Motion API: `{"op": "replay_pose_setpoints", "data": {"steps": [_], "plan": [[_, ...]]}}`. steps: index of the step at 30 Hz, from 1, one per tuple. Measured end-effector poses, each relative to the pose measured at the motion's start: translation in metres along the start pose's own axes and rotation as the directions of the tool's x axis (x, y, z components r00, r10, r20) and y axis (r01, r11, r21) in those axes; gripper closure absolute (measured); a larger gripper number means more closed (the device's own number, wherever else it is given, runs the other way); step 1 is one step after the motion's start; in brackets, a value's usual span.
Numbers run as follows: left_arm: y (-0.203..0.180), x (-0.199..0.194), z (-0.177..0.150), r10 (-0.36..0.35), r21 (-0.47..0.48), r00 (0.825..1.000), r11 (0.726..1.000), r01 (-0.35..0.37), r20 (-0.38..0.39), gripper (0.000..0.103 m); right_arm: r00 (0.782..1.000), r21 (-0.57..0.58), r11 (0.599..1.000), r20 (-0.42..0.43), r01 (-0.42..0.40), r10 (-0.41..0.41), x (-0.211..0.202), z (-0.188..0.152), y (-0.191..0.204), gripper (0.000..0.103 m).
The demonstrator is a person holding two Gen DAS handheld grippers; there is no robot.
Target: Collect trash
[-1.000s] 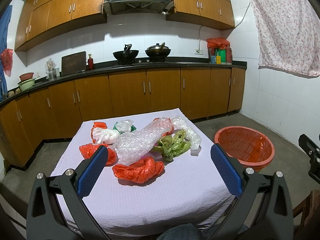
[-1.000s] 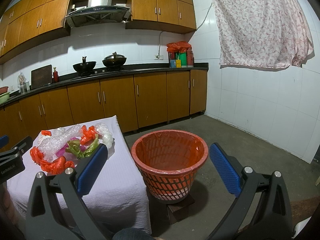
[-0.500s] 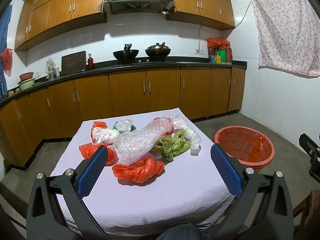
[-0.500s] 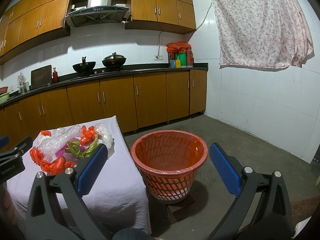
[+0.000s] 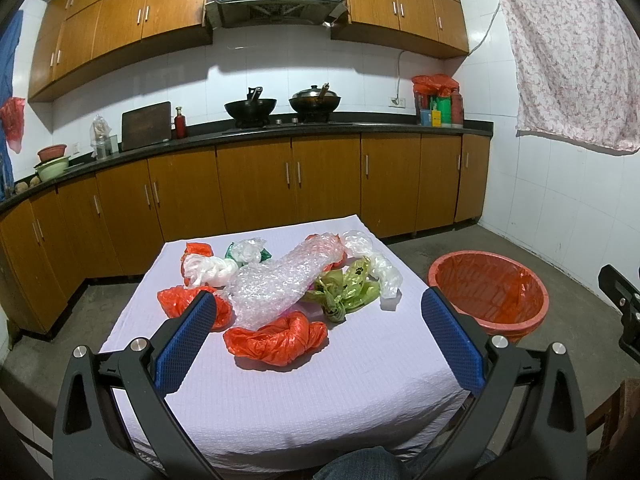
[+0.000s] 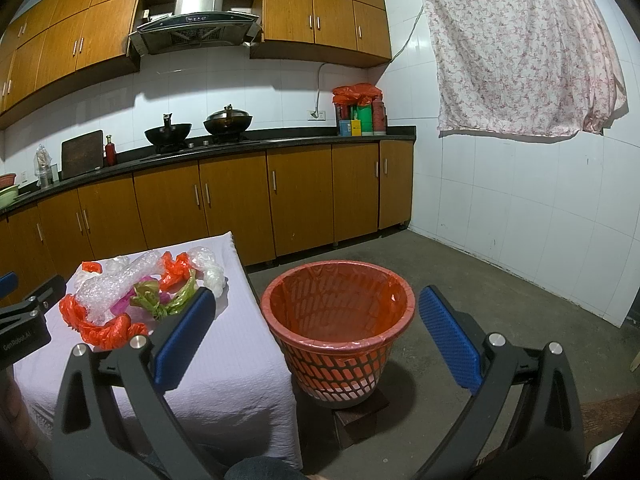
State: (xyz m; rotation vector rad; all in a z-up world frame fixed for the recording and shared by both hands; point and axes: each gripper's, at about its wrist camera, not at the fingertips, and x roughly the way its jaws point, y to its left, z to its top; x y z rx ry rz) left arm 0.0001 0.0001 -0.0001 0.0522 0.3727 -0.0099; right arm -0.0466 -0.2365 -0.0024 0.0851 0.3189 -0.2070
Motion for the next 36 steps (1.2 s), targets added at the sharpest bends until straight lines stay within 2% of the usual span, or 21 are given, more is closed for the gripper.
{"op": "replay_pose_setpoints", "data": {"steps": [25,36], "plan": [[0.0,0.0001,0.0,0.0,0.0,1.0,1.0,0.0,-0.002,0.002,1.0,0.0,1.0,-0.001,0.0,0.0,0.0001,0.0011,0.0003,0.004],[0.0005,0.0004,-0.0009,0.01,0.003,1.0,1.0,-0.01,-0.006,0.002,1.0,0.017,1.0,-0.016,-0.024,0.024,0.0032,-0.0018,-0.005,0.004]]}}
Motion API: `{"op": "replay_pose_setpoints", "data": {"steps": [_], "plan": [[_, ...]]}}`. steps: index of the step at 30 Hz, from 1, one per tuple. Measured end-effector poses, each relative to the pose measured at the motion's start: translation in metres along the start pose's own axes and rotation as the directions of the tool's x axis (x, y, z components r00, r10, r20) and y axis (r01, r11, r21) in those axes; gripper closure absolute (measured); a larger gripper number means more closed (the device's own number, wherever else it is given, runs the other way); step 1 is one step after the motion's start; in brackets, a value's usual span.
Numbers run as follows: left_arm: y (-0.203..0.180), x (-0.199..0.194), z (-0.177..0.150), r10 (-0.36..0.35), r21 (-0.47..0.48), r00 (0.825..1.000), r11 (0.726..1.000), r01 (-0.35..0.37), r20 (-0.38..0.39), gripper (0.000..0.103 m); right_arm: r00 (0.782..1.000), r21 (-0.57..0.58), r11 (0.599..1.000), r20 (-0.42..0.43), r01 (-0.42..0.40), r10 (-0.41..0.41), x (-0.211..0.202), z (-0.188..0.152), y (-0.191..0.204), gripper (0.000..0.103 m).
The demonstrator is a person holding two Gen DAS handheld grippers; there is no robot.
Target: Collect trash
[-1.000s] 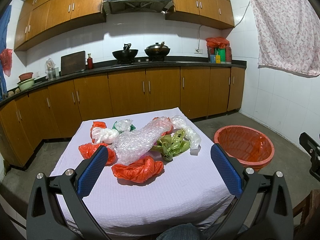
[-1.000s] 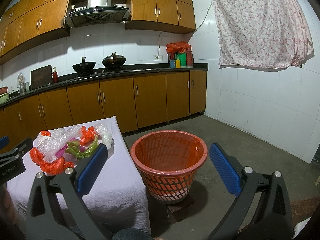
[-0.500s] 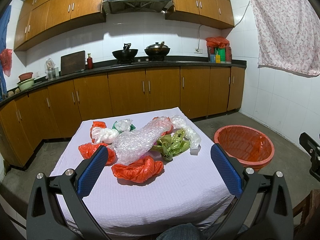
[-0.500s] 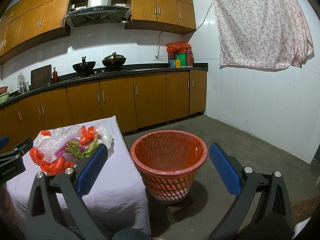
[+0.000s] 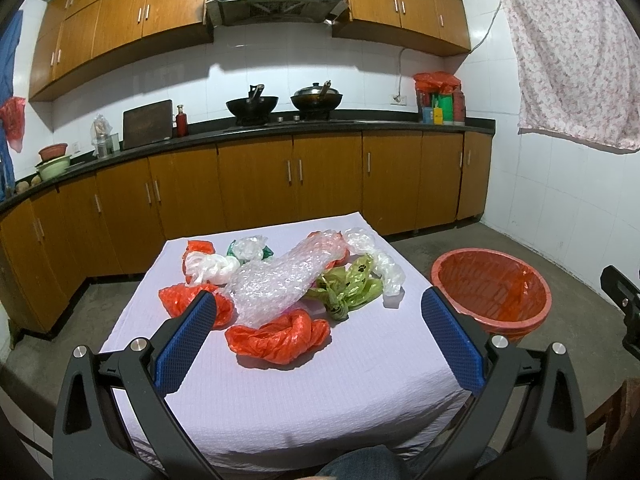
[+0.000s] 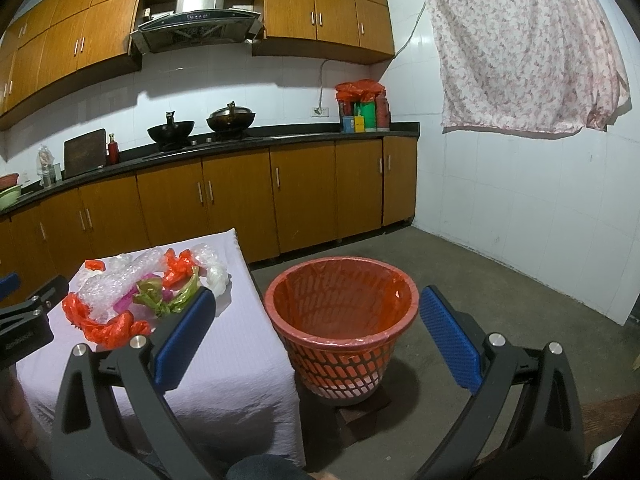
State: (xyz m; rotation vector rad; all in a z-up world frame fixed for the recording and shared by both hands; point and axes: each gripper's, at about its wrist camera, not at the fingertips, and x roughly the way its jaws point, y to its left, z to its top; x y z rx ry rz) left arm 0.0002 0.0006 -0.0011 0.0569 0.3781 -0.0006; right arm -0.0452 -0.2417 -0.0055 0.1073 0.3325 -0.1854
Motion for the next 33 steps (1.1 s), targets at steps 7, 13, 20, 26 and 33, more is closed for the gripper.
{"op": "replay_pose_setpoints", "data": {"steps": [7,13,20,26,33], "plan": [[0.014,0.009,-0.013,0.035,0.0,0.999,0.999,-0.035,-0.037,0.002,0.999,0.023,0.999,-0.024,-0.048,0.048,0.006,-0.003,-0.001,0.004],[0.052,0.021,-0.03,0.078,-0.064,0.991,0.994,-0.085,-0.109,0.002,0.996,0.023,0.996,-0.036,-0.082,0.083,0.015,-0.005,0.002,0.004],[0.083,0.031,-0.035,0.122,-0.132,0.982,0.981,-0.142,-0.146,0.002,0.99,0.01,0.993,-0.068,-0.122,0.122,0.034,-0.007,0.017,0.004],[0.085,0.052,-0.028,0.127,-0.124,0.981,0.982,-0.145,-0.147,0.002,0.985,-0.014,0.989,-0.092,-0.145,0.143,0.05,-0.006,0.035,0.004],[0.072,0.101,-0.007,0.089,-0.084,0.986,0.991,-0.102,-0.141,0.002,0.982,-0.045,0.988,-0.125,-0.148,0.142,0.068,-0.009,0.047,0.004]]}}
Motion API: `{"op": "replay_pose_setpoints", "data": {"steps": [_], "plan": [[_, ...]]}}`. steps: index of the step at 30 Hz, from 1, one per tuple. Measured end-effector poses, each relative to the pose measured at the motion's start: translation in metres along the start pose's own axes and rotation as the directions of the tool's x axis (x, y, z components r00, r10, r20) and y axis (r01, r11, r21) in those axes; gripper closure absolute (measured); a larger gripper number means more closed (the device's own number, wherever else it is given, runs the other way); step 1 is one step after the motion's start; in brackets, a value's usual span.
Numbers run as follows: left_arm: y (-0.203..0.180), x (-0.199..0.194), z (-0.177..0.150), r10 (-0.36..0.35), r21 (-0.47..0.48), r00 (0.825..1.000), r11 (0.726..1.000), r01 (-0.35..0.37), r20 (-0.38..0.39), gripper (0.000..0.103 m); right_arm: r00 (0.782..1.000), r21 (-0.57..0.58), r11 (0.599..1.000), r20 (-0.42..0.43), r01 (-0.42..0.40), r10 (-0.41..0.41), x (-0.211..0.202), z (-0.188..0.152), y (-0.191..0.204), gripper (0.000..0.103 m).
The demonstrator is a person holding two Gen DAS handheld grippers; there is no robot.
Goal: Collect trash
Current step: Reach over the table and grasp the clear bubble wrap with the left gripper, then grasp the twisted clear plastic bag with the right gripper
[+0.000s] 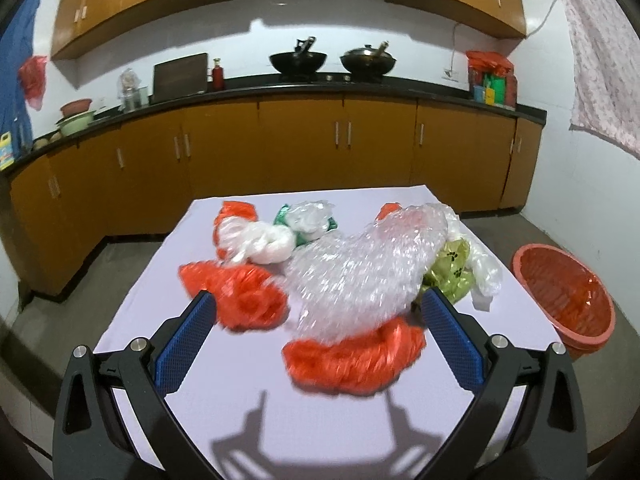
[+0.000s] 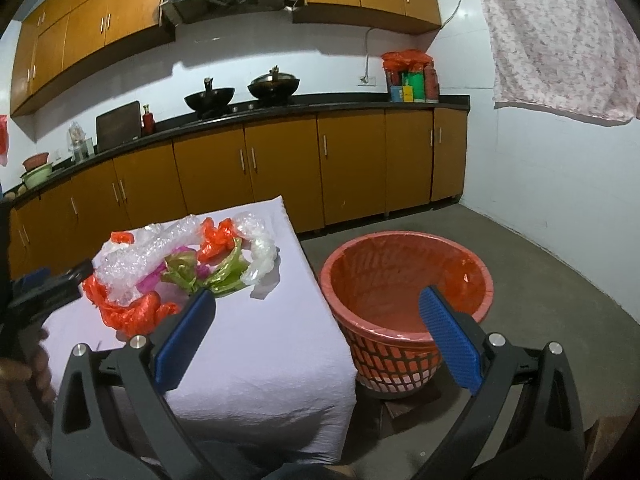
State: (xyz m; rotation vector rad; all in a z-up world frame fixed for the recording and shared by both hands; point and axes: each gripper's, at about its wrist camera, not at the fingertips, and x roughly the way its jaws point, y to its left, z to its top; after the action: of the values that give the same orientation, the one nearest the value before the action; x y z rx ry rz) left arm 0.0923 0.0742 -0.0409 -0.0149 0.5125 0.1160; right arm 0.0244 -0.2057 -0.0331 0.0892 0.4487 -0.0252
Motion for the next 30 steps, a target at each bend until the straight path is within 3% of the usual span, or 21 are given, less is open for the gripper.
{"op": "replay_pose_setpoints", "data": {"steps": [9,10,14,17,22,30], "plan": [[-0.007,0.056,0.001,-0.032,0.041,0.995,0.999,0.036,-0.093,0.002,0.999,-0.003,1.0,-0.036,0.012,-0.012,0.029,-0.001,0.001,0.004],[-0.007,0.057,0.001,-0.049,0.039,0.995,0.998,0.052,-0.089,0.006,0.999,-0.004,1.0,-0.042,0.012,-0.012,0.033,-0.001,0.002,0.004],[-0.006,0.06,0.001,-0.094,0.035,0.991,0.995,0.097,-0.092,0.046,0.998,-0.005,1.0,-0.061,0.008,-0.008,0.041,-0.004,0.003,0.004],[-0.003,0.064,0.001,-0.129,0.011,0.986,0.991,0.131,-0.1,0.069,0.998,-0.008,1.0,-0.069,0.002,-0.003,0.047,-0.005,0.006,0.004],[0.002,0.059,0.006,-0.151,-0.003,0.986,0.988,0.151,-0.072,0.082,0.997,-0.013,1.0,-0.076,-0.005,0.004,0.052,-0.004,0.011,0.004],[0.016,0.034,0.029,-0.145,-0.014,0.989,0.989,0.146,0.026,0.085,0.997,-0.018,0.998,-0.053,-0.054,0.053,0.07,0.011,0.02,0.004]]}}
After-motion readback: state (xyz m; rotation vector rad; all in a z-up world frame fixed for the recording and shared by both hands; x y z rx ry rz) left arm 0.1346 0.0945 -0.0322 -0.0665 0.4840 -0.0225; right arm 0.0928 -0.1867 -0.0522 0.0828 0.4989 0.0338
